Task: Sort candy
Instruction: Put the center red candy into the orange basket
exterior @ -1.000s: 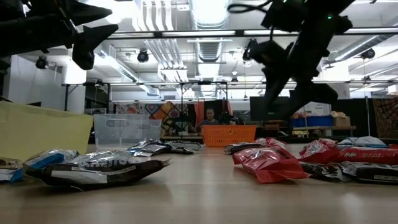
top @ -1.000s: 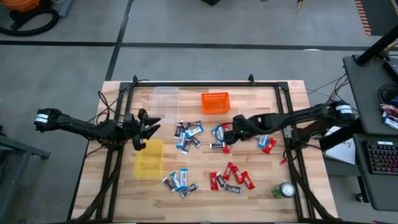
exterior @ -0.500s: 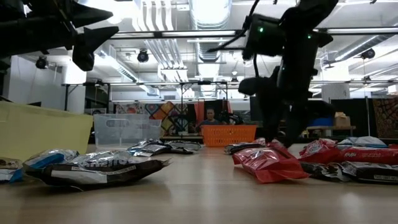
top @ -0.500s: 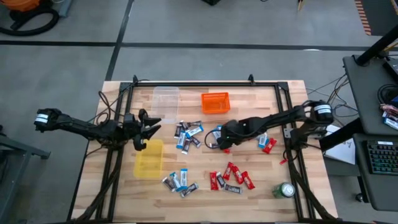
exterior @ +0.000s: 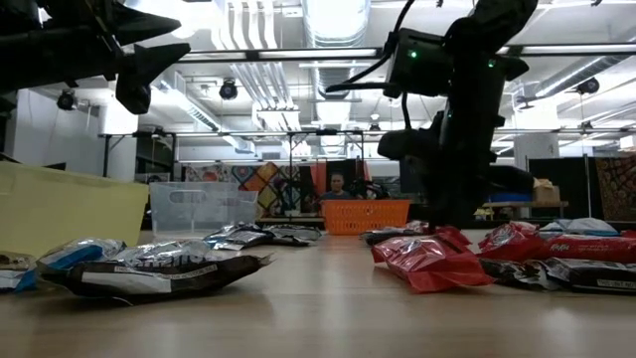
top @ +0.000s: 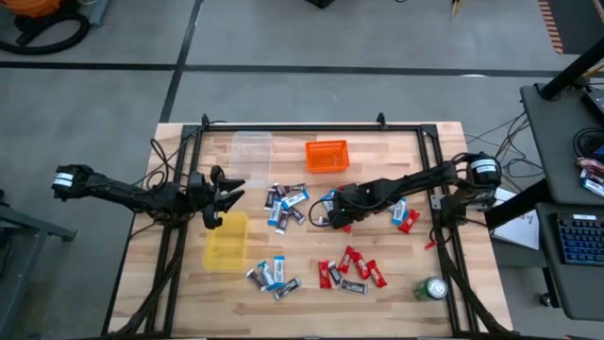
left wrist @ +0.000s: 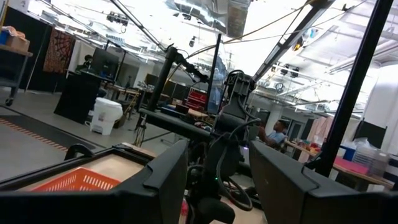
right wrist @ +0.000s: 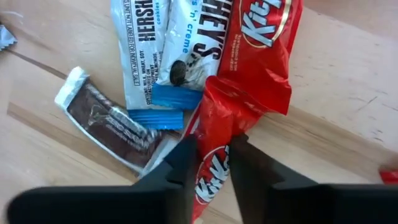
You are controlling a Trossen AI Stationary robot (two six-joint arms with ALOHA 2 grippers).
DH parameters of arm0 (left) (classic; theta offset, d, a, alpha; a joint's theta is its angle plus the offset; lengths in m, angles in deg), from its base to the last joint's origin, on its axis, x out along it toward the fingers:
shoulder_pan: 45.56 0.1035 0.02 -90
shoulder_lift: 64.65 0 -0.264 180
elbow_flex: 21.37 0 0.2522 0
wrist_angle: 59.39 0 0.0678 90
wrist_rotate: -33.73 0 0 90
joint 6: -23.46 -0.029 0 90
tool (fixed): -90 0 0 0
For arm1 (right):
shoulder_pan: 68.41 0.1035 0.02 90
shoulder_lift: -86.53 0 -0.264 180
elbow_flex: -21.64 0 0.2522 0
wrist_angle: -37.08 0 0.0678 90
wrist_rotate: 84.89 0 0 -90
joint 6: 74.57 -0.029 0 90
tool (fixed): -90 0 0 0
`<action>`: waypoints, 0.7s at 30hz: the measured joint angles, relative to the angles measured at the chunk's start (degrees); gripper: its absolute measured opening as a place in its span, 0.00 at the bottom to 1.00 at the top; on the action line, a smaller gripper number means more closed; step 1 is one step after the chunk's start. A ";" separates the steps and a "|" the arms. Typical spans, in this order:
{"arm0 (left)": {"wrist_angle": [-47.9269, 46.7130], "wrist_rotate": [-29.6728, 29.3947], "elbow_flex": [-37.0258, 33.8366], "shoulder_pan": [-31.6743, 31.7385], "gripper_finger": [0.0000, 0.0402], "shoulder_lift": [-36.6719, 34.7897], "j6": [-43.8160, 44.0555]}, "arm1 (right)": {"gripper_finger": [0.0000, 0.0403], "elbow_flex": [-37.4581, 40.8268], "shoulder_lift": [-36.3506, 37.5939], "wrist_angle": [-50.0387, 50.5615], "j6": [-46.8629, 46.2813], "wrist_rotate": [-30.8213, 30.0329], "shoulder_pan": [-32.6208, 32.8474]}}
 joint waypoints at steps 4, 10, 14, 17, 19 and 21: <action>-0.15 0.00 0.00 0.00 0.39 0.02 0.00 | 0.06 0.08 0.56 0.02 0.84 0.00 0.00; -0.53 0.02 0.00 0.00 0.39 0.32 0.21 | 0.04 0.26 4.15 1.07 2.86 0.02 0.00; -0.52 0.02 0.00 0.00 0.39 1.07 0.69 | 0.03 0.26 8.08 1.00 5.13 0.02 -0.02; -0.57 0.04 0.00 -0.02 0.39 1.82 1.65 | 0.03 0.26 11.48 0.68 7.24 -0.11 -0.02; -0.57 0.04 0.00 -0.02 0.39 2.34 1.75 | 0.03 0.24 13.58 0.37 8.90 -1.69 -0.15; -0.57 0.04 0.00 -0.02 0.39 2.90 2.01 | 0.03 0.24 15.40 0.12 10.53 -4.43 -0.49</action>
